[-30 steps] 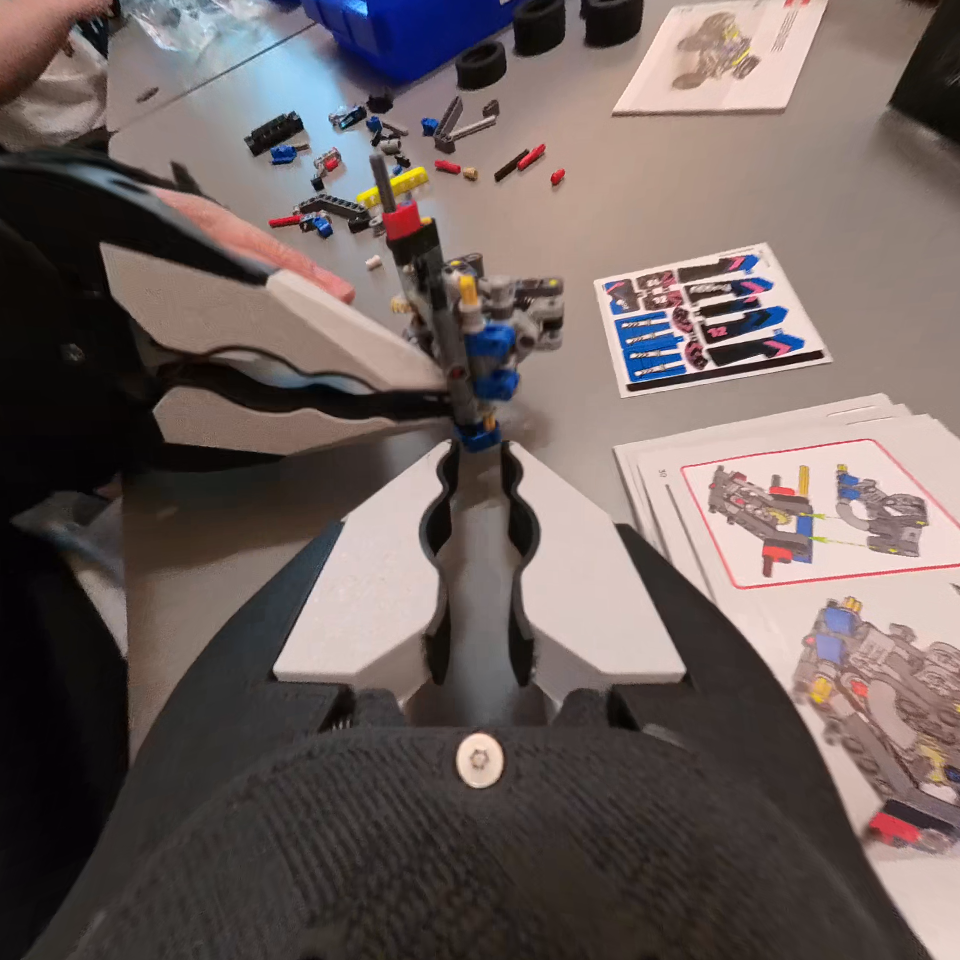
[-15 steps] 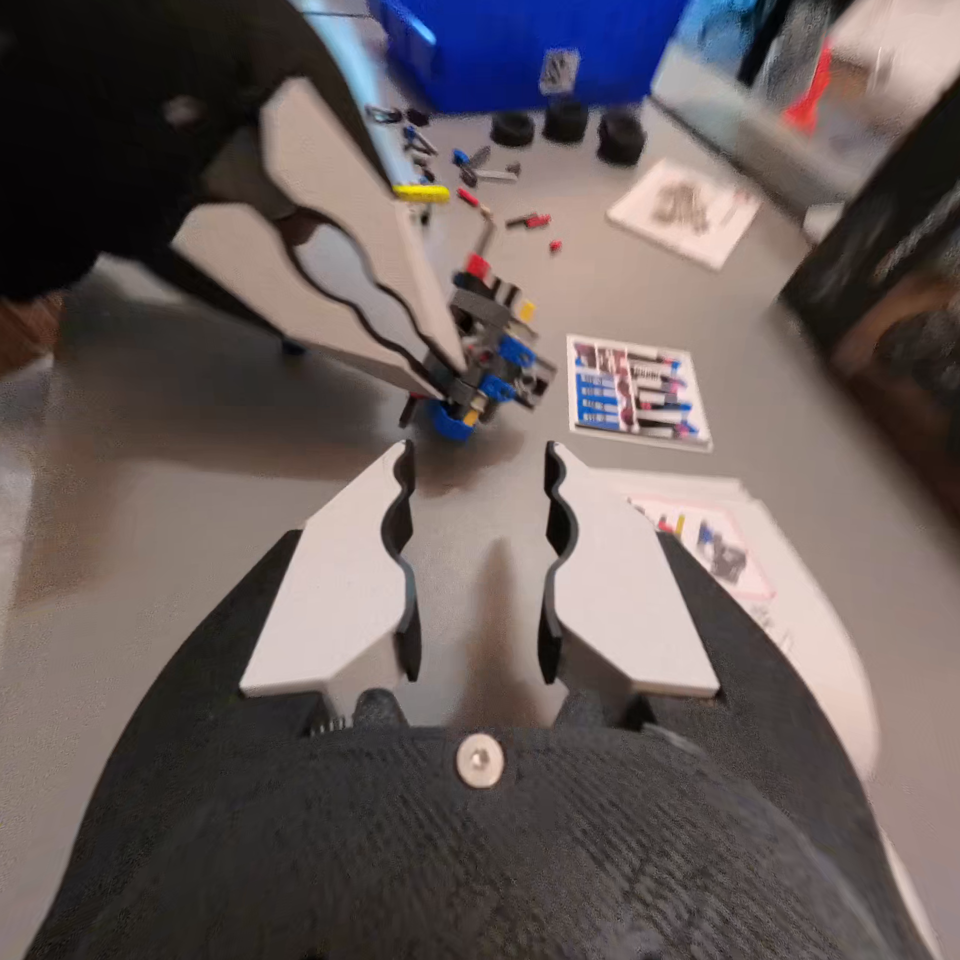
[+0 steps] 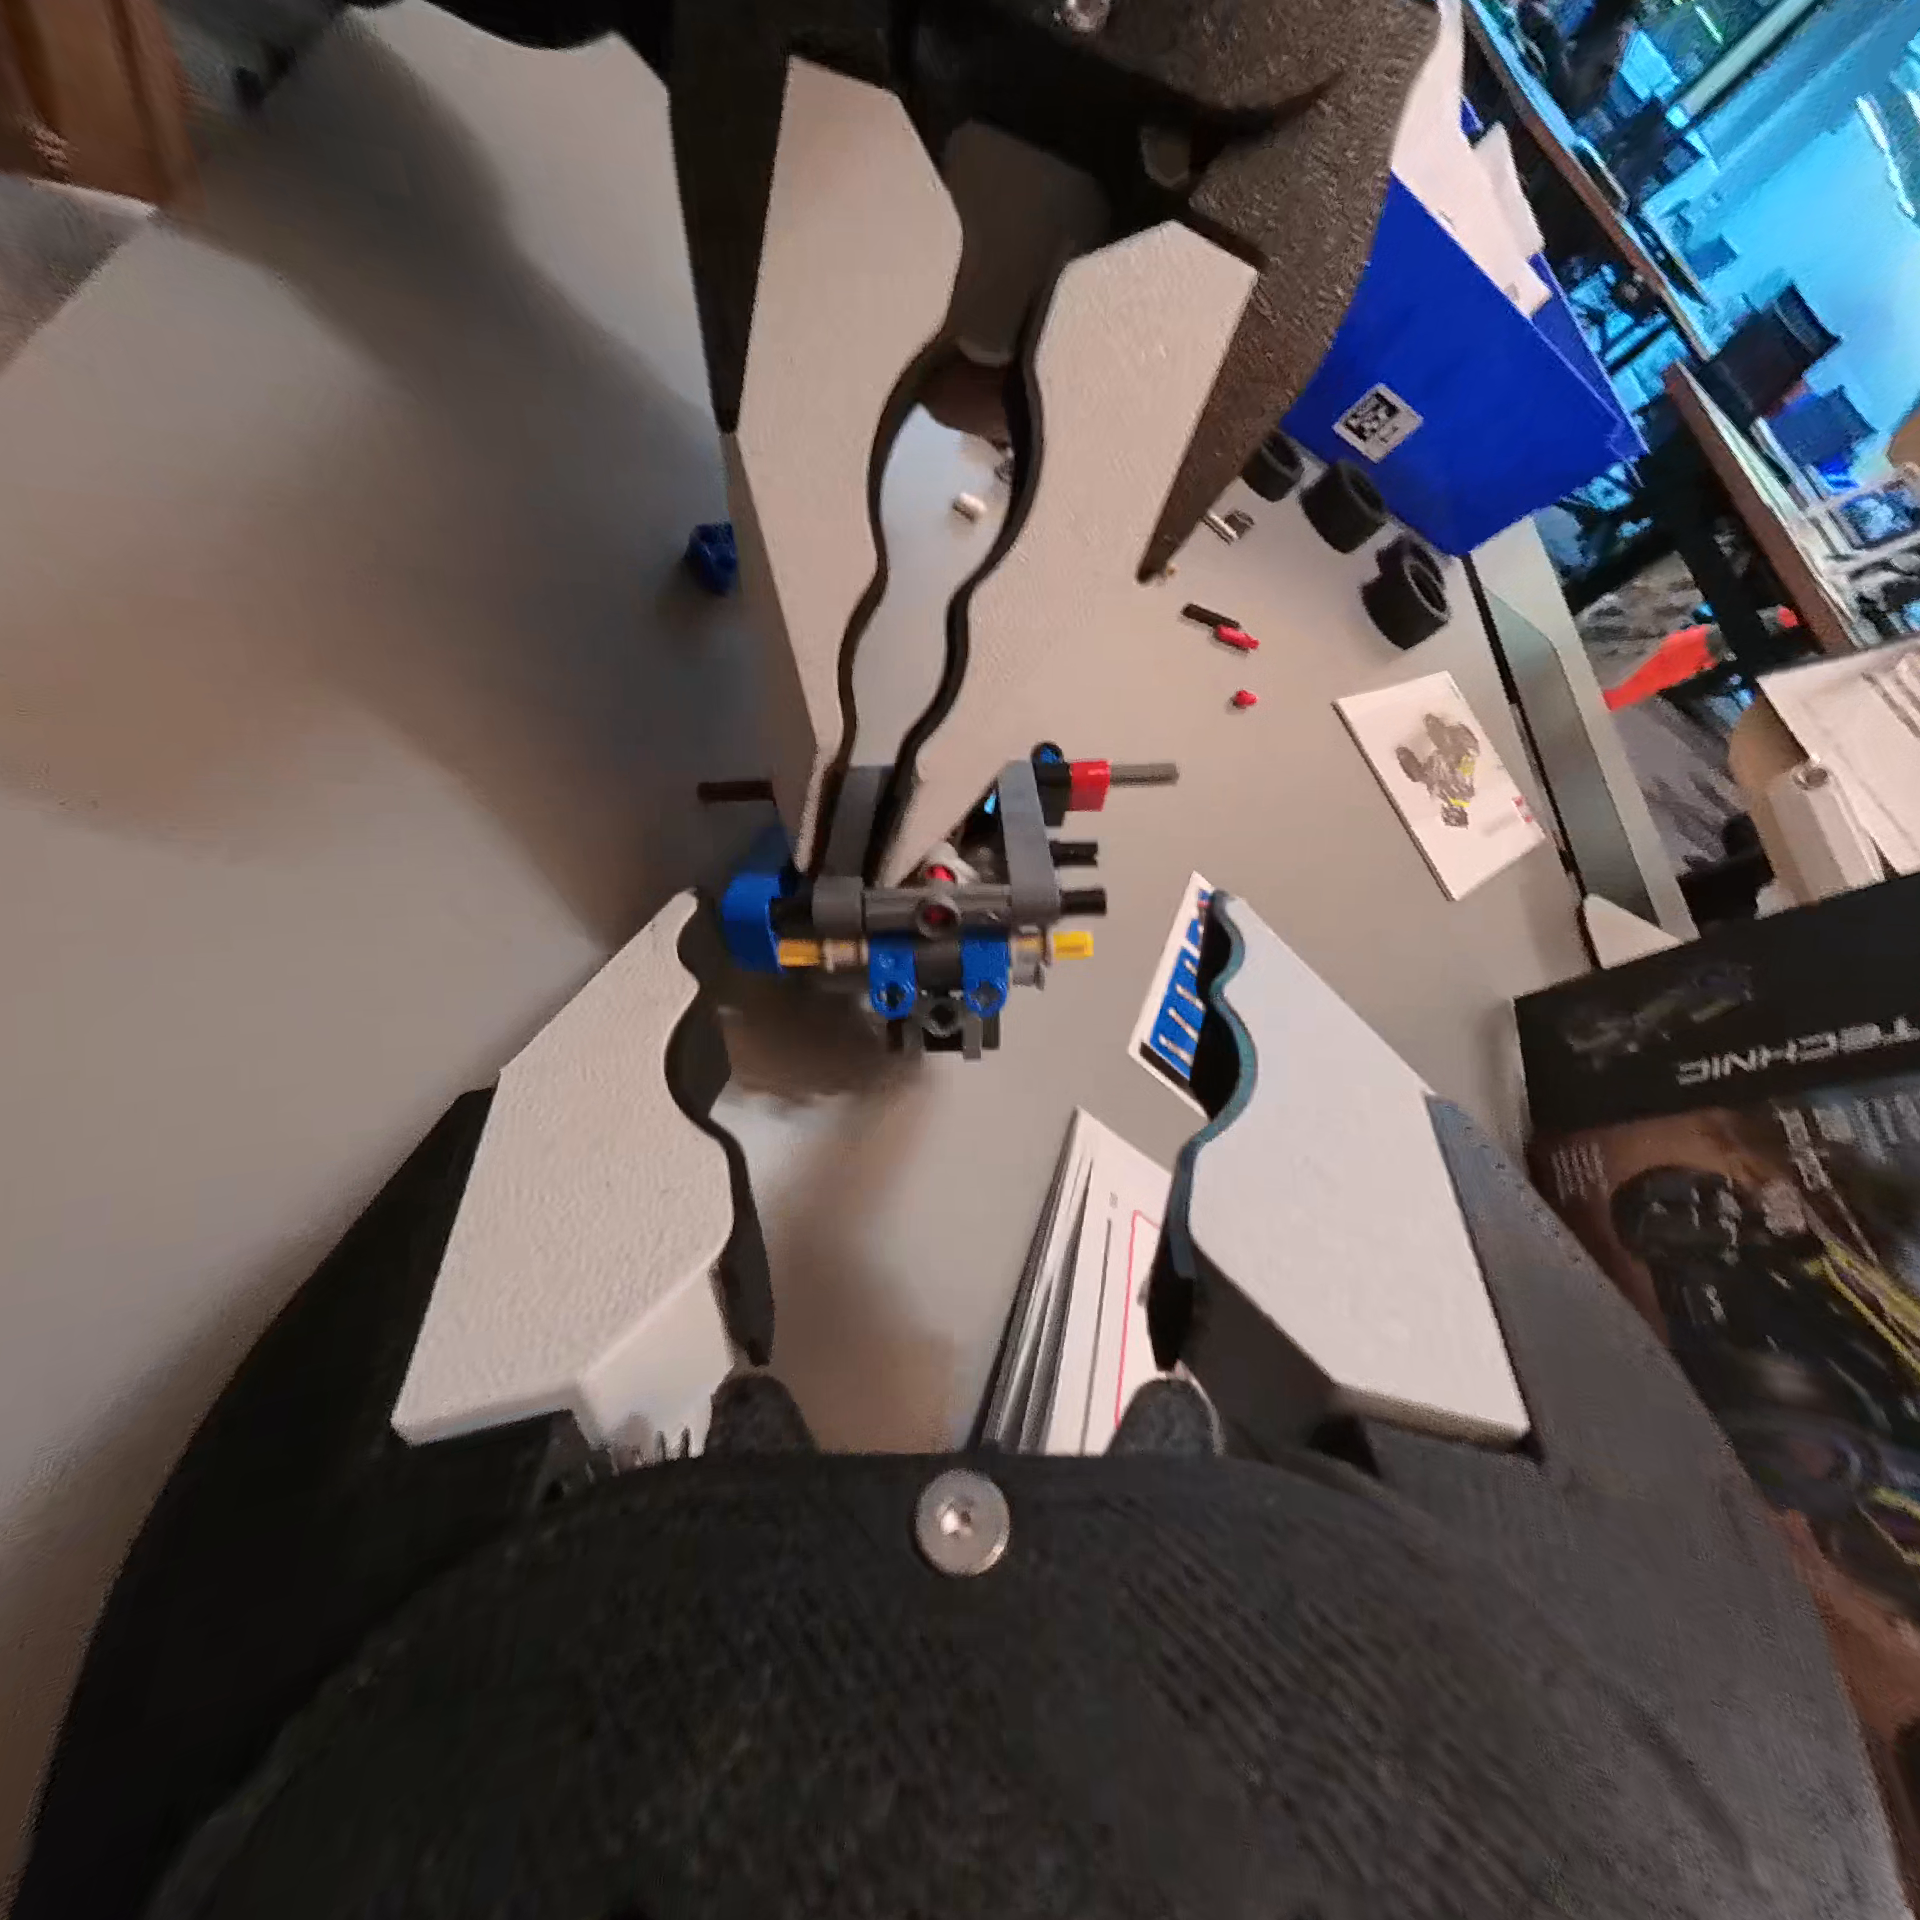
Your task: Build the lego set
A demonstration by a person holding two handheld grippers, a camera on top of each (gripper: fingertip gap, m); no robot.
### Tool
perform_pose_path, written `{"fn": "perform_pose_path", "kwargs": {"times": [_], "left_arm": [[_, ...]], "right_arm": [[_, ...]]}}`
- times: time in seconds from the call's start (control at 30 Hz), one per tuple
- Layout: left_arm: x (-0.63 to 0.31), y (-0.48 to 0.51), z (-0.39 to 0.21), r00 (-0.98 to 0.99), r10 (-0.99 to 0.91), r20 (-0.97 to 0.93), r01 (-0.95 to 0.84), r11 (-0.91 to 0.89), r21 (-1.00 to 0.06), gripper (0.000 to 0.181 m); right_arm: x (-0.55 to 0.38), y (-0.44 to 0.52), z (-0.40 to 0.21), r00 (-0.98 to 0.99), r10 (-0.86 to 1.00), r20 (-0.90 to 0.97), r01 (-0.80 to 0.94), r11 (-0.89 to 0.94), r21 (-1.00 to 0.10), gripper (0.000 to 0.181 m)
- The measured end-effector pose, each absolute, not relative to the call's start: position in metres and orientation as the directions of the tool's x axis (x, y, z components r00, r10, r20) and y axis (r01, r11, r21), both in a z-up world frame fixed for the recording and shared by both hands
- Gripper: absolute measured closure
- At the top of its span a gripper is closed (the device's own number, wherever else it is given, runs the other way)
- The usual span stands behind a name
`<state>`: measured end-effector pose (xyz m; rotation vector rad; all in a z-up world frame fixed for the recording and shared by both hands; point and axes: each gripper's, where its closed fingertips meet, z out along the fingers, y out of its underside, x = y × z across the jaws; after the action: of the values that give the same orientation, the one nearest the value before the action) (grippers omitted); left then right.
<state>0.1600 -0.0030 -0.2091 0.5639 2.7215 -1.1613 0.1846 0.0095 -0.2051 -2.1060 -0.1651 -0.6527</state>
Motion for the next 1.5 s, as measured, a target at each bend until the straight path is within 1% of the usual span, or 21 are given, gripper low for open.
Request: {"fn": "perform_pose_path", "kwargs": {"times": [0.13,0.2,0.3,0.43,0.57,0.67,0.7,0.73,0.77,0.93,1.03,1.2,1.27,1.37,1.5], "left_arm": [[0.160,-0.004,-0.211,-0.914,0.310,-0.263,0.405,0.638,-0.655,0.178],[0.160,-0.004,-0.211,-0.912,0.315,-0.262,0.407,0.632,-0.659,0.178],[0.160,-0.004,-0.211,-0.910,0.319,-0.264,0.411,0.619,-0.669,0.178],[0.158,-0.002,-0.209,-0.908,0.291,-0.302,0.420,0.600,-0.681,0.177],[0.159,0.003,-0.211,-0.900,0.241,-0.363,0.429,0.637,-0.641,0.176],[0.157,0.007,-0.212,-0.908,0.207,-0.363,0.402,0.671,-0.623,0.176],[0.152,0.010,-0.214,-0.916,0.221,-0.335,0.391,0.677,-0.623,0.173],[0.144,0.013,-0.216,-0.924,0.249,-0.290,0.380,0.680,-0.627,0.149],[0.142,0.014,-0.217,-0.930,0.246,-0.273,0.366,0.688,-0.627,0.137],[0.153,0.012,-0.223,-0.878,0.205,-0.432,0.433,0.724,-0.536,0.143],[0.159,0.010,-0.219,-0.836,0.177,-0.519,0.467,0.725,-0.505,0.162],[0.160,0.007,-0.219,-0.857,0.096,-0.506,0.405,0.732,-0.548,0.161],[0.160,0.008,-0.219,-0.847,0.091,-0.523,0.416,0.726,-0.547,0.161],[0.159,0.011,-0.220,-0.835,0.098,-0.541,0.429,0.732,-0.529,0.161],[0.158,0.012,-0.220,-0.791,0.141,-0.595,0.477,0.751,-0.456,0.162]], "right_arm": [[0.182,0.013,-0.212,0.840,-0.062,0.539,0.399,-0.603,-0.691,0.097],[0.181,0.012,-0.215,0.831,-0.050,0.554,0.416,-0.605,-0.679,0.108],[0.180,0.012,-0.215,0.829,-0.061,0.555,0.418,-0.591,-0.690,0.109],[0.179,0.013,-0.212,0.860,-0.090,0.501,0.375,-0.554,-0.743,0.109],[0.178,0.015,-0.215,0.872,-0.091,0.481,0.357,-0.554,-0.752,0.109],[0.178,0.016,-0.218,0.878,-0.092,0.469,0.344,-0.560,-0.754,0.109],[0.179,0.017,-0.218,0.875,-0.098,0.474,0.344,-0.561,-0.753,0.109],[0.179,0.017,-0.218,0.873,-0.104,0.476,0.343,-0.562,-0.752,0.109],[0.179,0.017,-0.218,0.873,-0.103,0.477,0.345,-0.561,-0.752,0.109],[0.179,0.019,-0.217,0.877,-0.112,0.466,0.334,-0.555,-0.762,0.110],[0.177,0.021,-0.216,0.887,-0.112,0.448,0.323,-0.542,-0.775,0.109],[0.179,0.020,-0.217,0.888,-0.126,0.442,0.307,-0.551,-0.776,0.109],[0.179,0.020,-0.217,0.888,-0.127,0.443,0.308,-0.552,-0.775,0.109],[0.179,0.023,-0.217,0.885,-0.127,0.447,0.309,-0.557,-0.771,0.109],[0.179,0.025,-0.218,0.880,-0.120,0.460,0.320,-0.565,-0.760,0.109]]}}
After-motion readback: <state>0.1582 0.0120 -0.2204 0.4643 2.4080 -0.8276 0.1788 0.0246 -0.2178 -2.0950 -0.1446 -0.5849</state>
